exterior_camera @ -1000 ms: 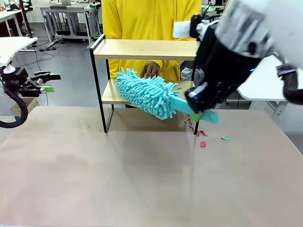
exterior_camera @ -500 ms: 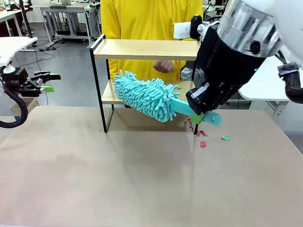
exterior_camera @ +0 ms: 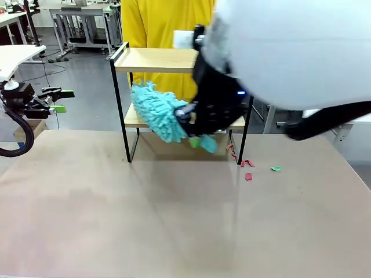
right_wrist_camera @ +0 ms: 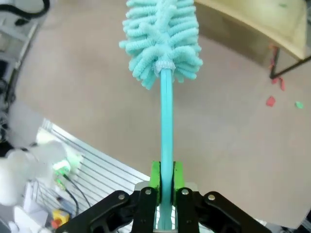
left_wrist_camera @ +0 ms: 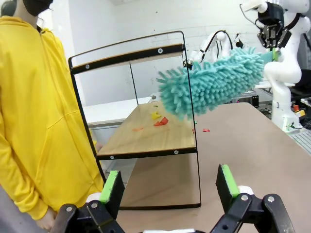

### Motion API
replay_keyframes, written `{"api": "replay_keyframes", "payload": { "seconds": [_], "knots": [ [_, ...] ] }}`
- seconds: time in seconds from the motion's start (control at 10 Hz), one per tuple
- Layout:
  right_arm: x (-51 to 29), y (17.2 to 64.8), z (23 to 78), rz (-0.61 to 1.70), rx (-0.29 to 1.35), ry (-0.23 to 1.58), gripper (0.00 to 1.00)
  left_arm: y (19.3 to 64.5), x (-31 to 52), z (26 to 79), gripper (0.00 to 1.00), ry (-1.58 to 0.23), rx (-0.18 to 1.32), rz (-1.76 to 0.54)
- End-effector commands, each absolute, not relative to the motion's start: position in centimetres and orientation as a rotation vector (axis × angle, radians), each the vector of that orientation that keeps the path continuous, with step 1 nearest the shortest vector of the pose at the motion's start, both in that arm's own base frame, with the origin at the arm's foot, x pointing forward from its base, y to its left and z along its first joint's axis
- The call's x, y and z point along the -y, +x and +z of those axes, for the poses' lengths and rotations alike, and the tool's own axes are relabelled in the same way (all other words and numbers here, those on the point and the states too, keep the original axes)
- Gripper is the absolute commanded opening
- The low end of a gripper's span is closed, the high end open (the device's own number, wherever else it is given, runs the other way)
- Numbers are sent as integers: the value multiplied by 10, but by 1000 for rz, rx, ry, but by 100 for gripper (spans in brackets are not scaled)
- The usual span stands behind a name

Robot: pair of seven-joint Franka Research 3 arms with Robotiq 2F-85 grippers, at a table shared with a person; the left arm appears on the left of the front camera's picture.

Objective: Clean the shelf.
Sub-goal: Clean the specific section of the Shelf indicated by the human with the Duster.

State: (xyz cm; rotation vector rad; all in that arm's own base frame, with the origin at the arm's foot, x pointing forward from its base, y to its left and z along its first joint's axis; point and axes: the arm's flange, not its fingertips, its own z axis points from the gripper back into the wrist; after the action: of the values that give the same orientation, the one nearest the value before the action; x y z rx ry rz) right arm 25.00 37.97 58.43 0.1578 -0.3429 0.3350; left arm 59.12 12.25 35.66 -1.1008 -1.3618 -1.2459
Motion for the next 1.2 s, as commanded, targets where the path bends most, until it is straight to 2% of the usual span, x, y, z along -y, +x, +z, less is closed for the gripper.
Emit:
{"api": "replay_keyframes", "payload": {
  "seconds": [0.0, 0.5, 0.8, 1.1],
  "knots": [
    [-423, 273, 586, 192, 425, 162, 13, 588, -122, 360, 100, -1097, 1367, -1247],
    [-505, 322, 556, -4, 451, 244, 13, 588, -122, 360, 100, -1097, 1367, -1247],
    [-518, 341, 536, -59, 477, 218, 13, 588, -122, 360, 100, -1097, 1367, -1247],
    [-516, 357, 516, -64, 434, 231, 13, 588, -122, 360, 100, -1097, 1367, -1247]
  ]
}}
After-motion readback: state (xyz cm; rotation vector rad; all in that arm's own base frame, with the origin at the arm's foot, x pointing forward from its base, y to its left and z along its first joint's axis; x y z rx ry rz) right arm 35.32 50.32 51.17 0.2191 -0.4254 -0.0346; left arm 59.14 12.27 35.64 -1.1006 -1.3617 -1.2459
